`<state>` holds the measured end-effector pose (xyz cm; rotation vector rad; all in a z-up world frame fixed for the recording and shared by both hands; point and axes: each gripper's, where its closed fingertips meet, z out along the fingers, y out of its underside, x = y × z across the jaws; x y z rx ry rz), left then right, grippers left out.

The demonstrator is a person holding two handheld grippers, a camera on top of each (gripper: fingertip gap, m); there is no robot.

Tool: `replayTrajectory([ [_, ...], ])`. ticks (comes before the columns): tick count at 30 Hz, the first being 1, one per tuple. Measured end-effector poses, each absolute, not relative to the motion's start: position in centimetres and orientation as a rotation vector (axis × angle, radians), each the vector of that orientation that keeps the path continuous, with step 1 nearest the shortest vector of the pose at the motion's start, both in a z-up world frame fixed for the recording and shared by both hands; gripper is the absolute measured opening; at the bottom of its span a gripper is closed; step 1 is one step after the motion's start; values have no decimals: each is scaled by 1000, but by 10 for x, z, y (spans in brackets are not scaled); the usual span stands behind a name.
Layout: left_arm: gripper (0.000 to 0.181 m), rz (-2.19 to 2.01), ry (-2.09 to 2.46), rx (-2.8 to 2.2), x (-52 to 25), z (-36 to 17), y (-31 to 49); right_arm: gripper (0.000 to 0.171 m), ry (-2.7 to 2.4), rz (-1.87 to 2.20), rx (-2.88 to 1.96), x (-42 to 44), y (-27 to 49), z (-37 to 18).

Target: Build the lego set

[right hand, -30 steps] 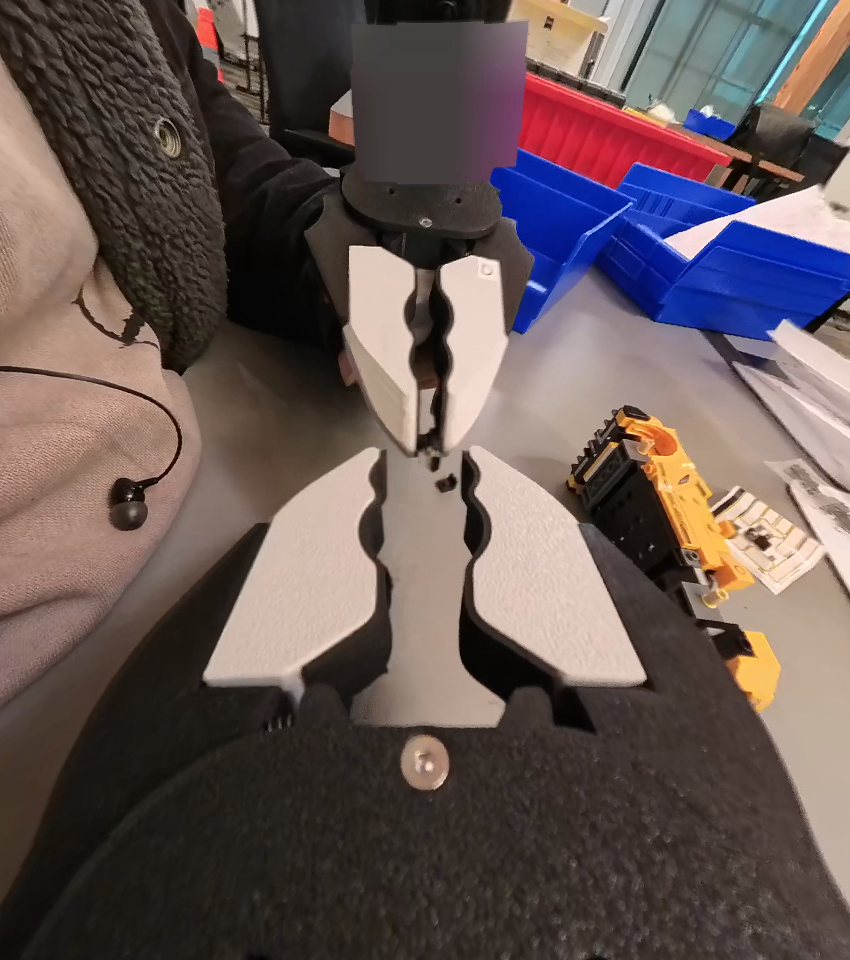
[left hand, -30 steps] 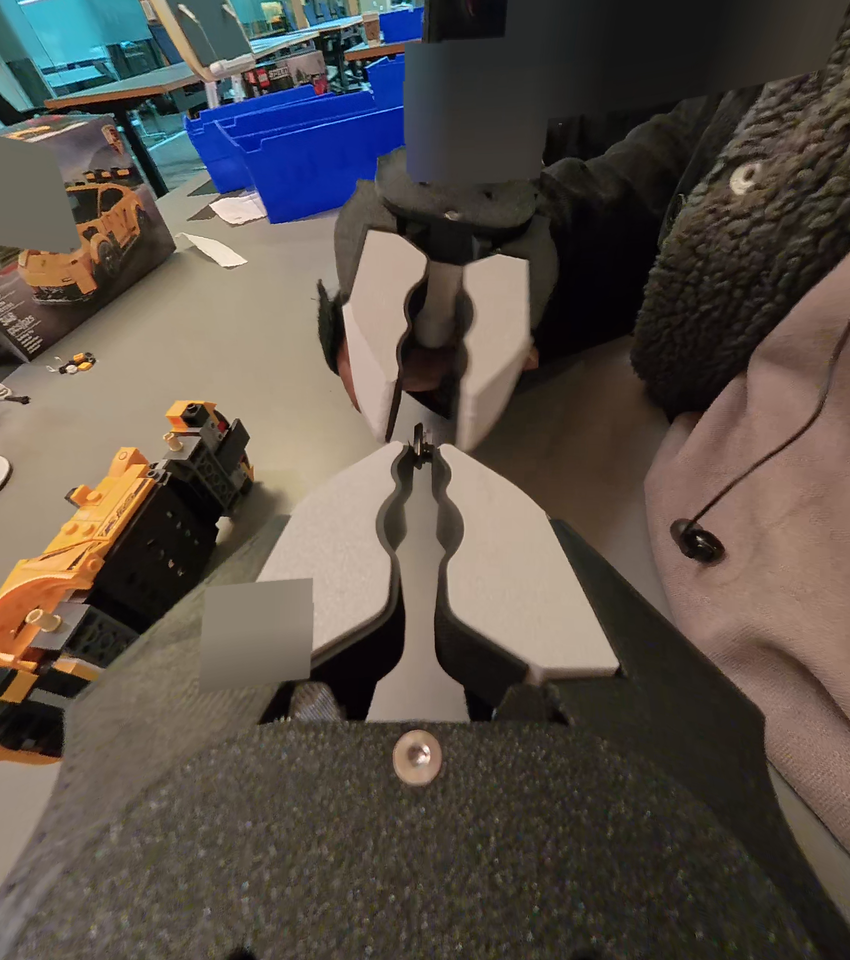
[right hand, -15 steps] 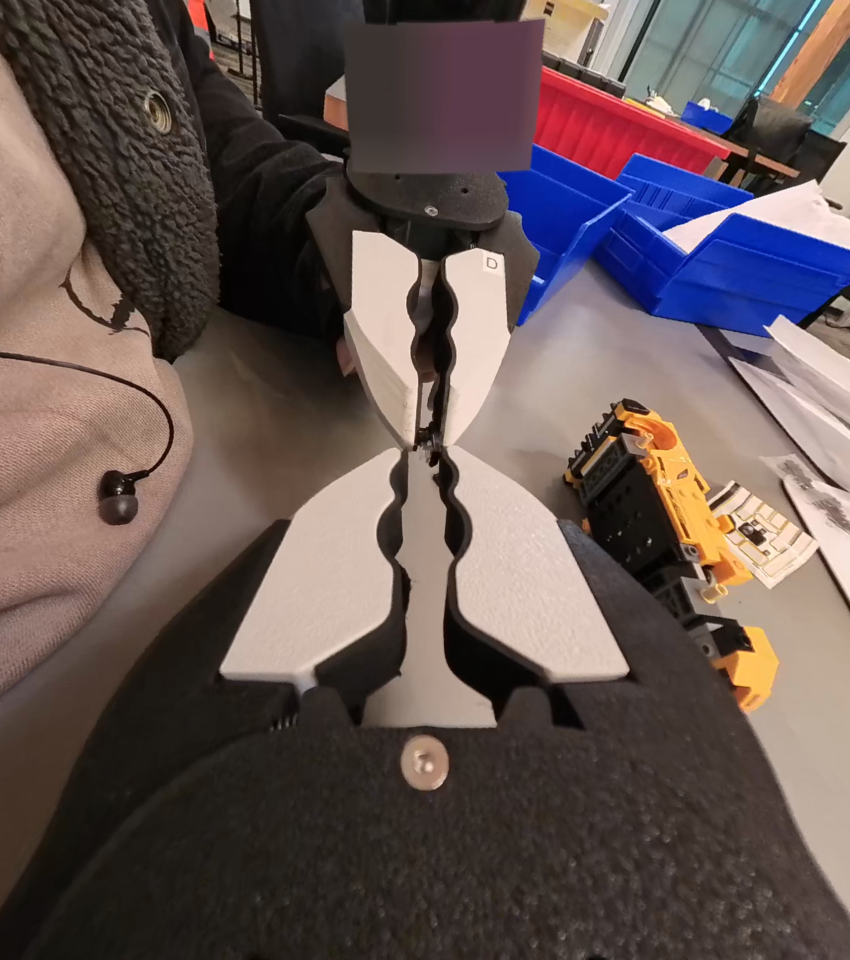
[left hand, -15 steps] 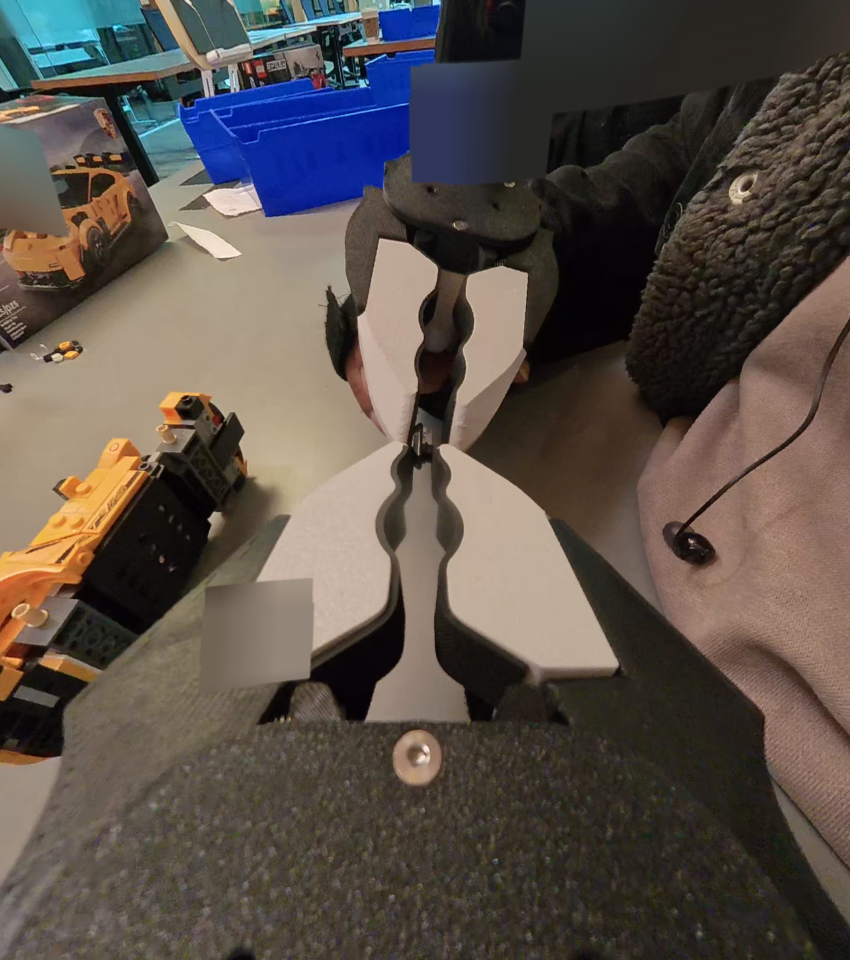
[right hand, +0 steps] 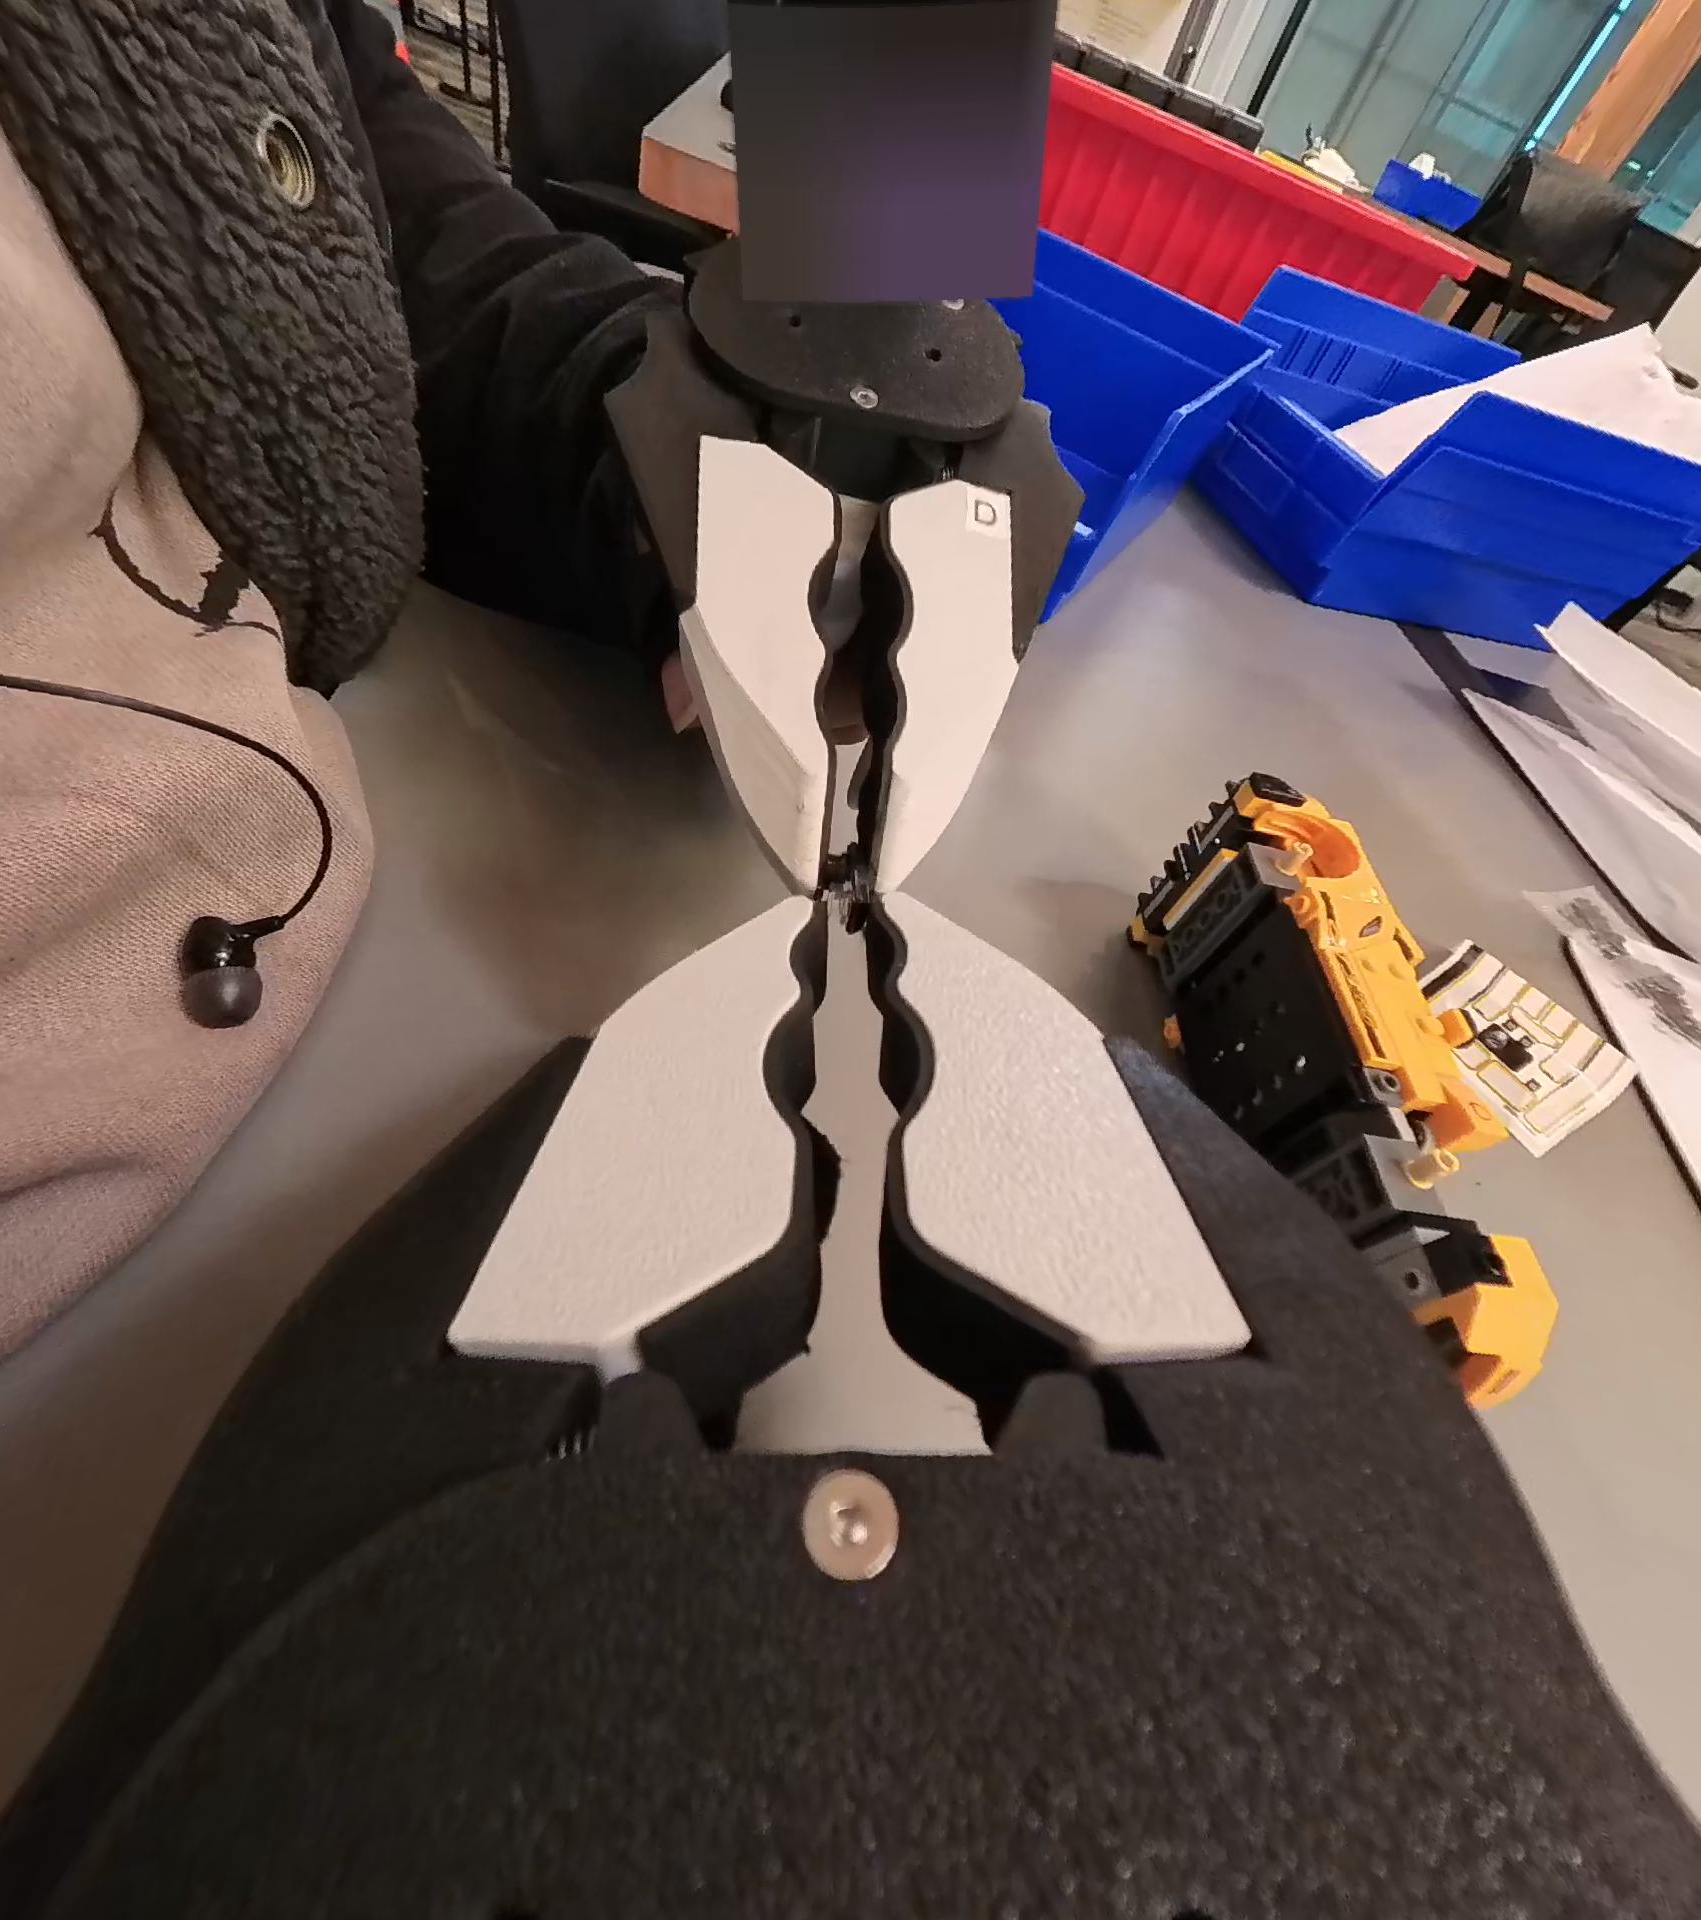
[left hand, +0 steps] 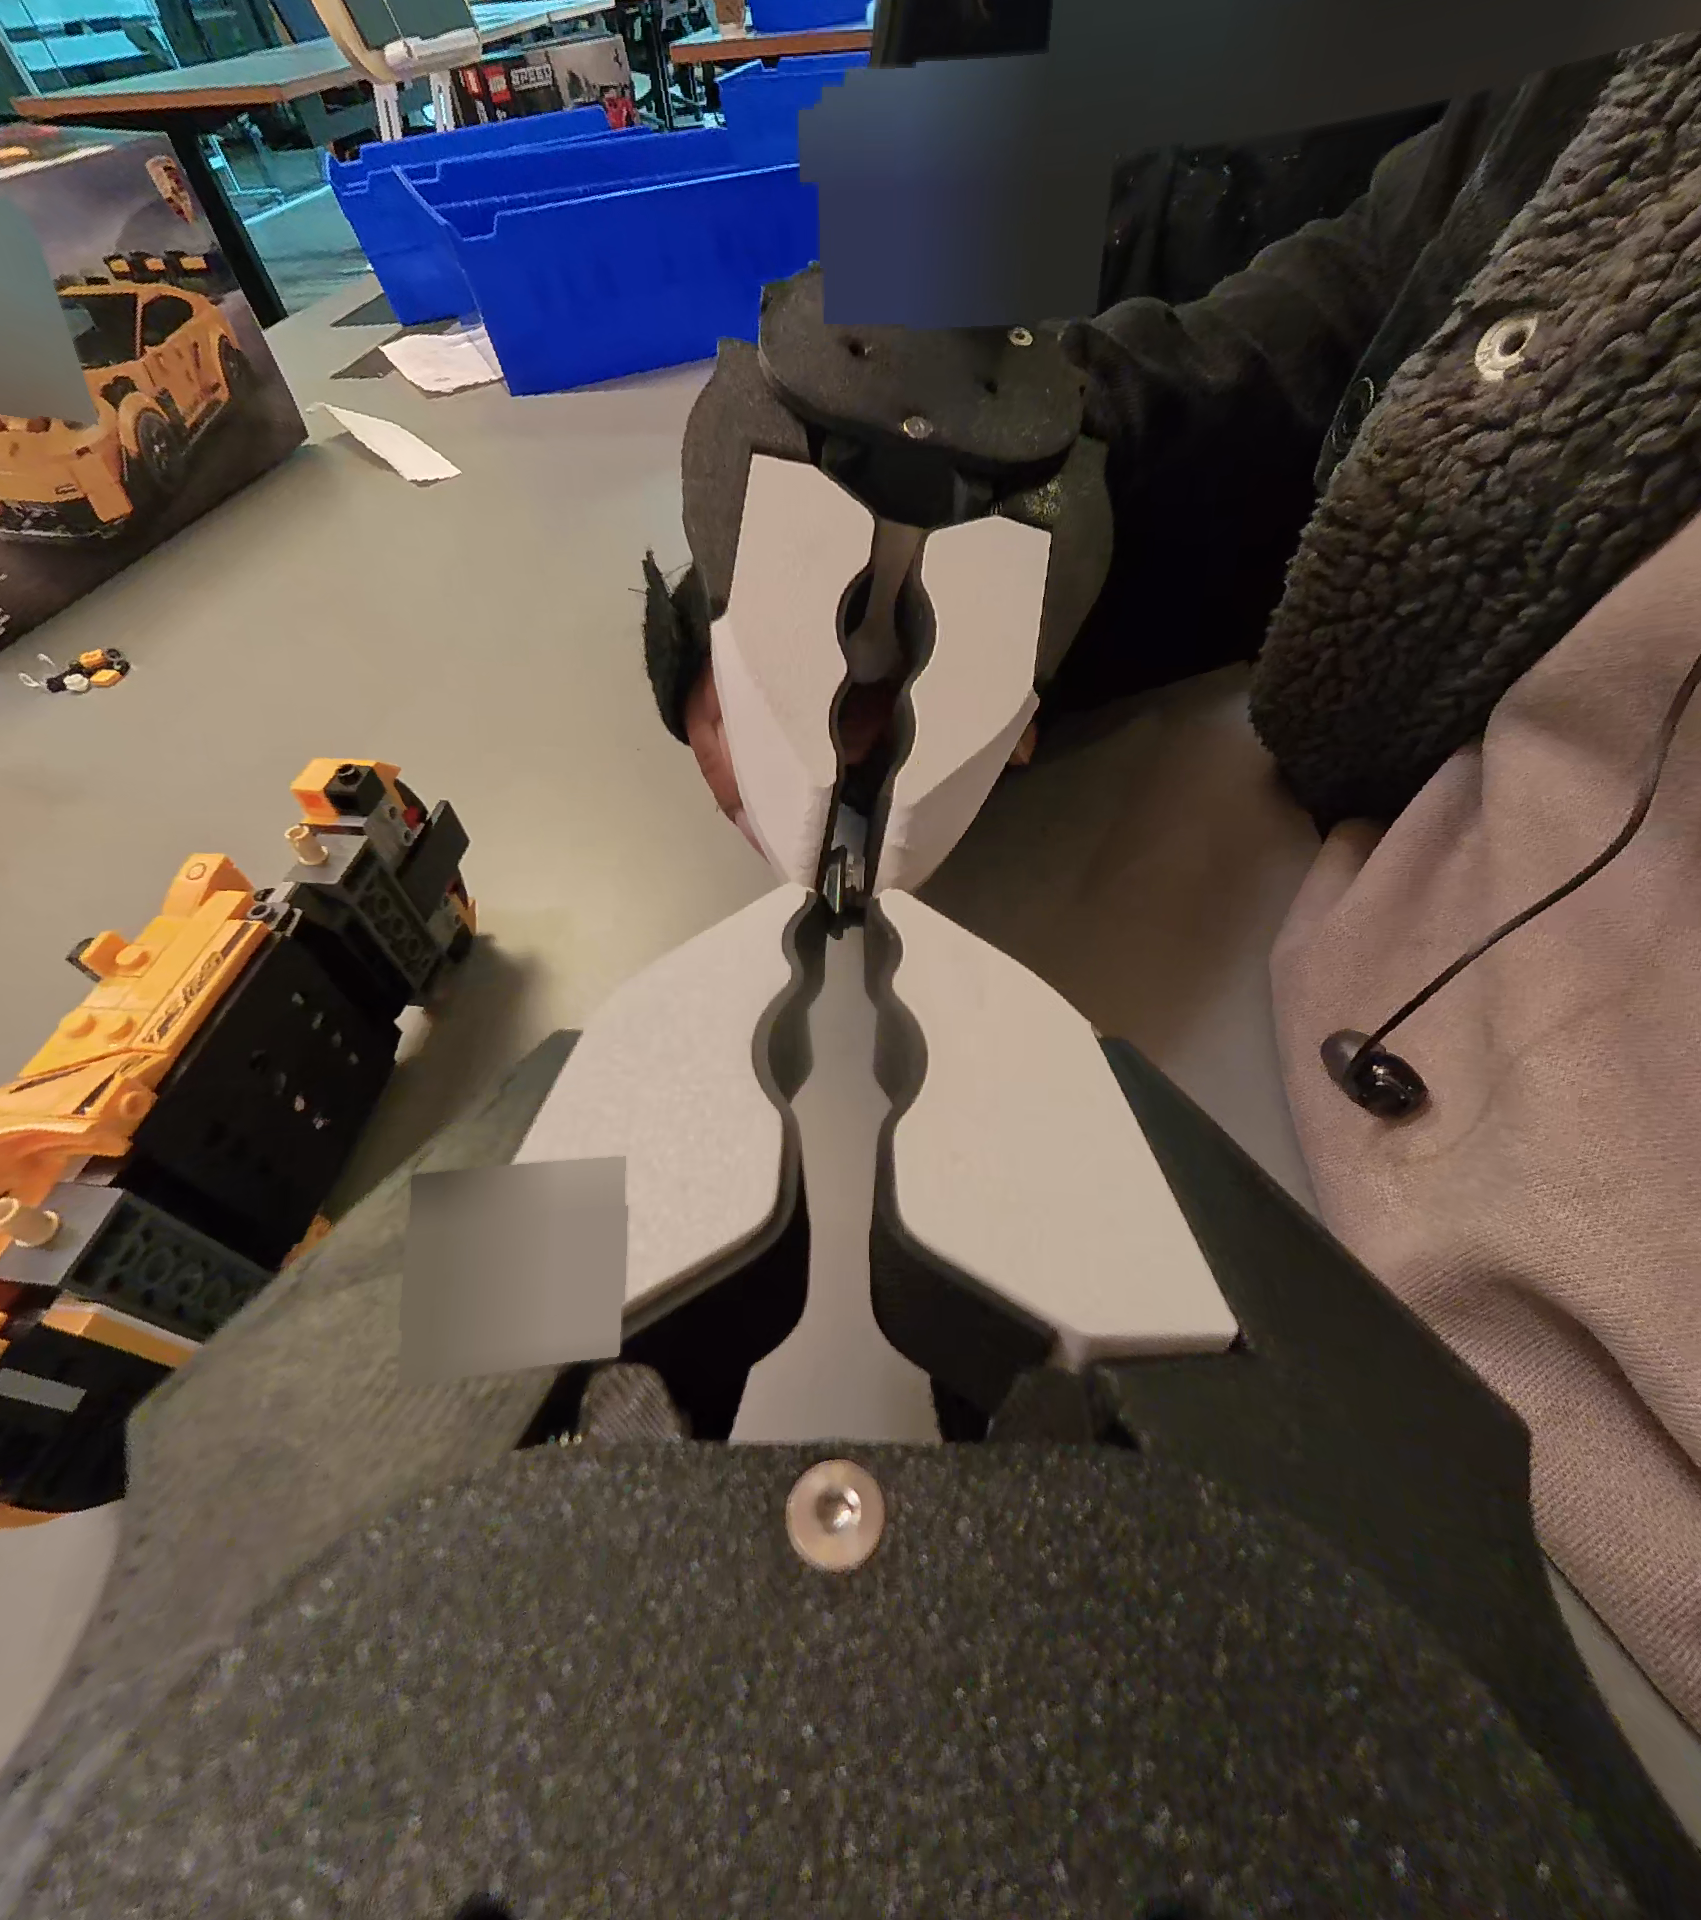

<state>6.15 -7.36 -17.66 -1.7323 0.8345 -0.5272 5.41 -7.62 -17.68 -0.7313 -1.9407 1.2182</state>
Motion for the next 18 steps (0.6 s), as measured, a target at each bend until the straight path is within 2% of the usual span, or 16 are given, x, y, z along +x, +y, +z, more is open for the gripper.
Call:
replayTrajectory([
  [18, 7, -529, 811, -1753, 59, -180, -70, 7, -1942, 1212, -773, 51, -73, -179],
])
